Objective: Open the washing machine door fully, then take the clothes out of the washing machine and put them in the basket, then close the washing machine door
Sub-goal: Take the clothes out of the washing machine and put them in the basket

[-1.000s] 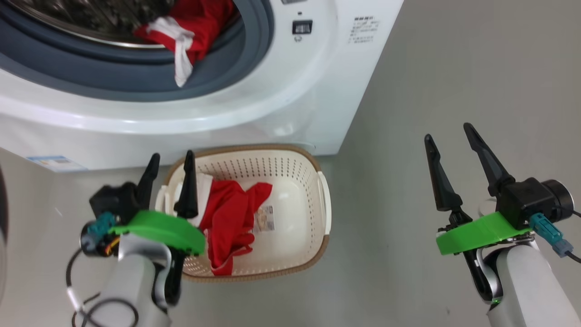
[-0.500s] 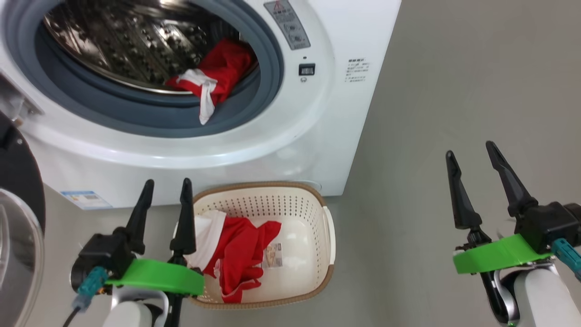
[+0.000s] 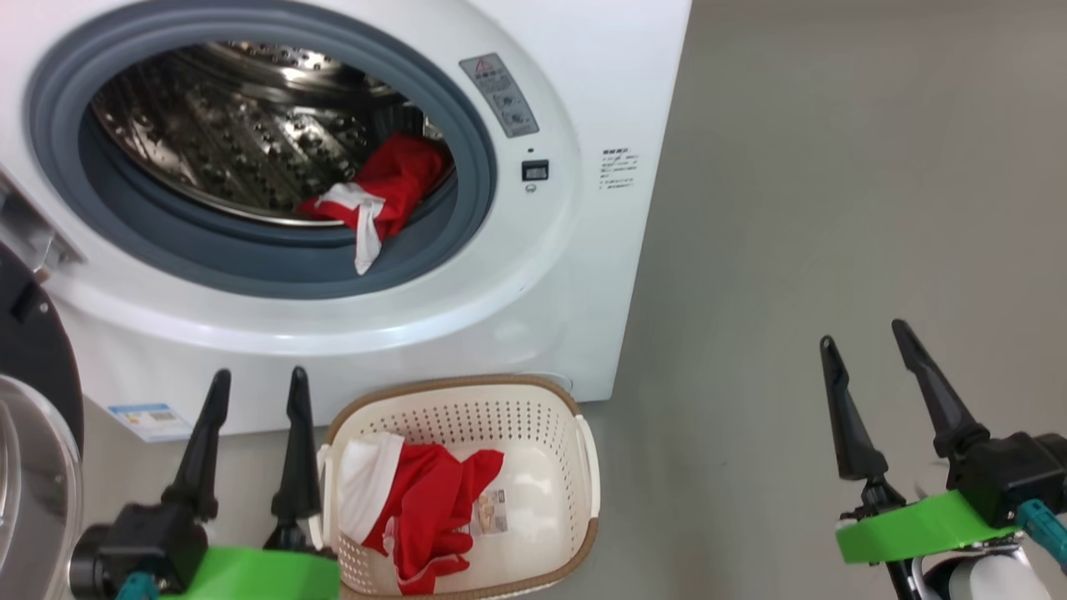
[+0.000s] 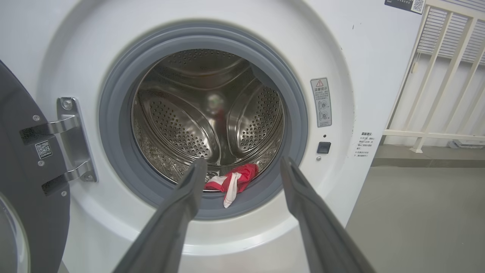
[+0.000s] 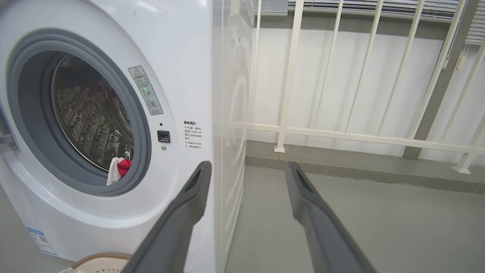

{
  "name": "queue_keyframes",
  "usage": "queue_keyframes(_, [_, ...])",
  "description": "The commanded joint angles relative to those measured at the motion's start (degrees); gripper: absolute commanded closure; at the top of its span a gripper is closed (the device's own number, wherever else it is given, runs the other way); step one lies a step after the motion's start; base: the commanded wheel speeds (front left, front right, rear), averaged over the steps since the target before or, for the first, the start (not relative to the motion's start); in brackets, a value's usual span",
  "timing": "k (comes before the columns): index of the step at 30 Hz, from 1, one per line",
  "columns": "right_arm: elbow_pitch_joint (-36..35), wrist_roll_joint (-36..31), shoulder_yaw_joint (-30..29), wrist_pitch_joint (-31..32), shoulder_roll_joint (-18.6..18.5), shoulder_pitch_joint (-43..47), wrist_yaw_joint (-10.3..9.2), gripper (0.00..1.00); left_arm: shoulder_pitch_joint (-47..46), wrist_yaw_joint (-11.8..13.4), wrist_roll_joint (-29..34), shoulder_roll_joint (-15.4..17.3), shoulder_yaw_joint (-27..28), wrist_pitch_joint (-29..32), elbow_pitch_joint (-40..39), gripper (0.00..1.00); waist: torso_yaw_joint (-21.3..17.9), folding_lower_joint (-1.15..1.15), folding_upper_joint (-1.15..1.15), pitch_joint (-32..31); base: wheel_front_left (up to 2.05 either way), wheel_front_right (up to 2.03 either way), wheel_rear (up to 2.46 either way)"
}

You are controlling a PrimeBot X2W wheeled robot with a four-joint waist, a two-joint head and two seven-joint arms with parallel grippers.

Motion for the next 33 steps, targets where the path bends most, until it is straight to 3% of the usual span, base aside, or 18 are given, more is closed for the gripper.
queue_keyframes(1, [-1.8, 0.0, 1.7, -0.4, -0.3, 0.3, 0.26, 0.00, 0.9, 0.4, 0.8, 1.0, 2.2, -0.3, -2.1, 0.00, -0.9, 0.00, 0.00, -1.5, 0.00, 0.00, 0.00])
queue_keyframes(10, [-3.0, -0.4, 2.2, -0.4, -0.3, 3.3, 0.26, 0.00, 5.8, 1.6, 1.5, 0.7, 1.8, -0.3, -3.3, 0.00, -1.4, 0.00, 0.00, -4.1, 0.00, 0.00, 0.00])
queue_keyframes(33, [-3.8, -0.2, 1.8, -0.4, -0.3, 3.9, 0.26, 0.00, 5.6, 2.6, -1.1, 0.5, 0.1, -0.3, -0.4, 0.00, -0.9, 0.00, 0.00, -4.0, 0.00, 0.00, 0.00])
